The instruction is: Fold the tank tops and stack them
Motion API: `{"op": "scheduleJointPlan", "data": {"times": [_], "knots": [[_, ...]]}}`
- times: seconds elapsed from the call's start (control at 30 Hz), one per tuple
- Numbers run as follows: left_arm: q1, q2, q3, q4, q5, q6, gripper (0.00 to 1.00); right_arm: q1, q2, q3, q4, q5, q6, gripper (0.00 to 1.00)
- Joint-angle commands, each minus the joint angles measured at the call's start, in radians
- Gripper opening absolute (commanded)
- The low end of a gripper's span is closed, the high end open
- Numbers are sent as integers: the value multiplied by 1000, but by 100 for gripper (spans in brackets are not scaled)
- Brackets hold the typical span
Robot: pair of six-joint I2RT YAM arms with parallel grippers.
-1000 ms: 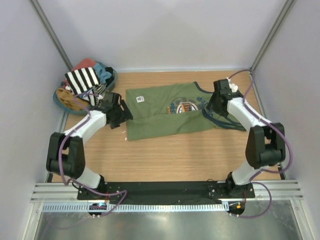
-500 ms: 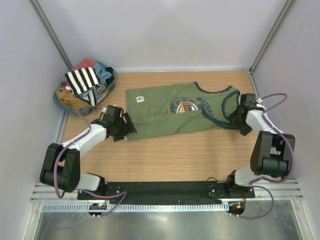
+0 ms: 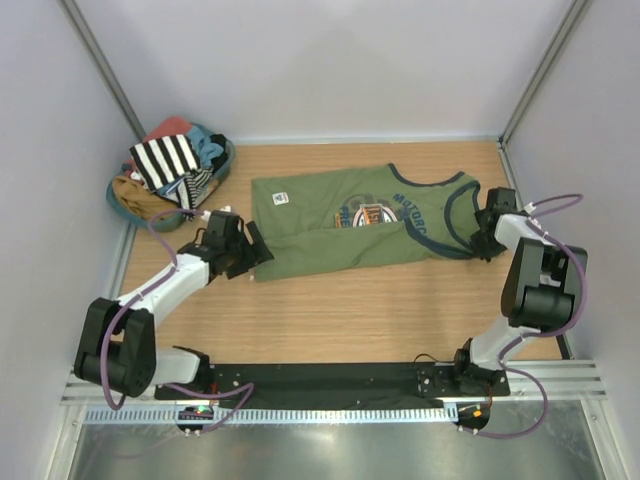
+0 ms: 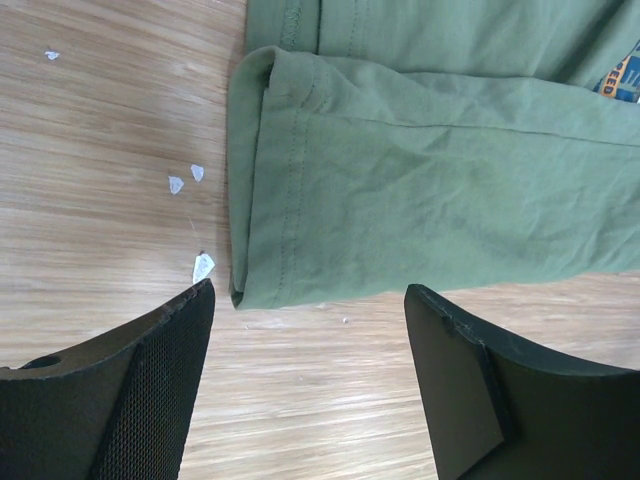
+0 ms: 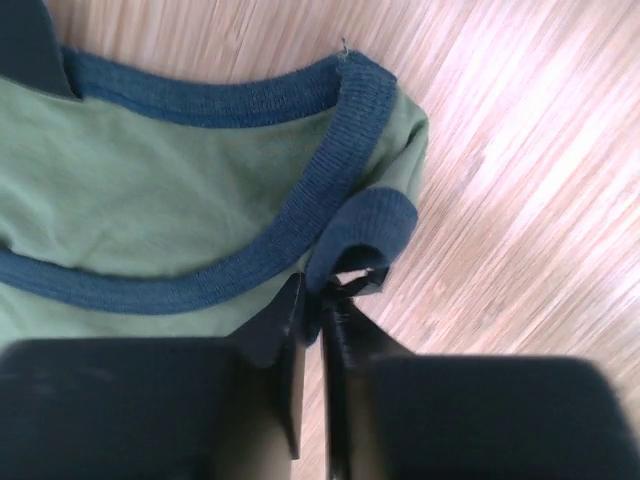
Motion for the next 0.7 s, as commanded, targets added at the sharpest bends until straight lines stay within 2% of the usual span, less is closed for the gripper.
{"op": "scheduleJointPlan", "data": {"times": [0.0,0.2,0.47,0.53,0.57,0.63,0.67], "knots": [[-2,-34,-12,45,-10,21,78,-7,-33,55,-28,110,43,7],[-2,-12,-6,40,-11,21,78,-9,-53,176,-116,189,28,7],[-2,26,5,37,-17,21,78,-9,175,426,-191,172,48,10],[-2,34,11,31,-20,19,78,-9,217,482,-196,166,49,19],[-2,37,14,30,-22,19,78,-9,235,496,-191,154,42,34],[-2,43,27,24,-29,16,78,-9,278,529,-196,143,39,50],[-2,46,33,22,-32,15,78,-9,284,534,-208,143,39,62]]}}
